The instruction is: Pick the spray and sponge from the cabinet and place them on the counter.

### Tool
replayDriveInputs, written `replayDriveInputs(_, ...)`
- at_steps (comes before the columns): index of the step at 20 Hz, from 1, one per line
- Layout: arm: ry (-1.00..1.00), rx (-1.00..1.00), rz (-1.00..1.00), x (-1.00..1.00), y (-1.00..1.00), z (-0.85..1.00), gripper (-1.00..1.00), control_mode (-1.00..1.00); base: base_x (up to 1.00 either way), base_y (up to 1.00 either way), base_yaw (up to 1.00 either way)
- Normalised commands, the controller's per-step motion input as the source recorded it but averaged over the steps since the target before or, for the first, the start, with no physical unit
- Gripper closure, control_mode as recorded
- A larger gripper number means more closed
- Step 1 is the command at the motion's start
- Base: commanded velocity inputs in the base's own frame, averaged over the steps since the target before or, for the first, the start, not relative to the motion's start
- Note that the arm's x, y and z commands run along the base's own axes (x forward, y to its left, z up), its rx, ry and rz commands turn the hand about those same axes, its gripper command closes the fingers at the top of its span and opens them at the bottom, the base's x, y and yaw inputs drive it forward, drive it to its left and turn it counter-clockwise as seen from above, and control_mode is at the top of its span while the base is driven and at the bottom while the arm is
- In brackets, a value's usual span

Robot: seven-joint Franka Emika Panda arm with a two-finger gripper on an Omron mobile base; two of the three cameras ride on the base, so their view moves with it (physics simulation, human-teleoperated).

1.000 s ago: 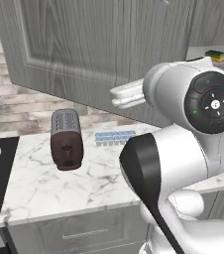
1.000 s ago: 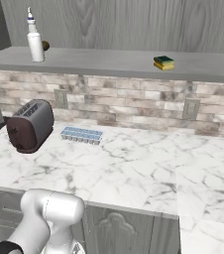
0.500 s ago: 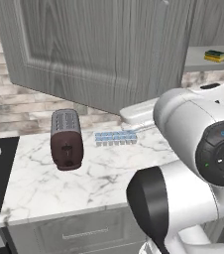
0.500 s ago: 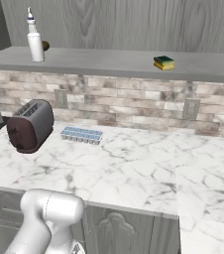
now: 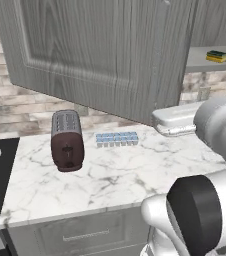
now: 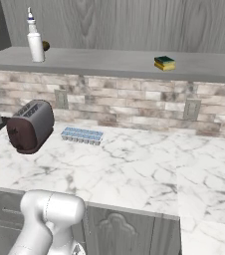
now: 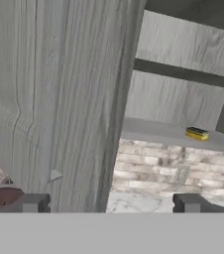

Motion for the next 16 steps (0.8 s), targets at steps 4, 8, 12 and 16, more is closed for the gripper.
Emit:
replayDriveInputs(4,0.00,0.18,0.00,-0.16,-0.74,0.05,-1.00,-1.00,0.00,0.00,0.00)
replayDriveInputs(8,0.00,0.18,0.00,-0.15,-0.74,0.12,-1.00,-1.00,0.00,0.00,0.00)
replayDriveInputs(12,0.03,0.19,0.00,-0.06,-0.72,0.16,-1.00,-1.00,0.00,0.00,0.00)
replayDriveInputs(16,0.10,0.20,-0.03,0.00,-0.74,0.10,-1.00,-1.00,0.00,0.00,0.00)
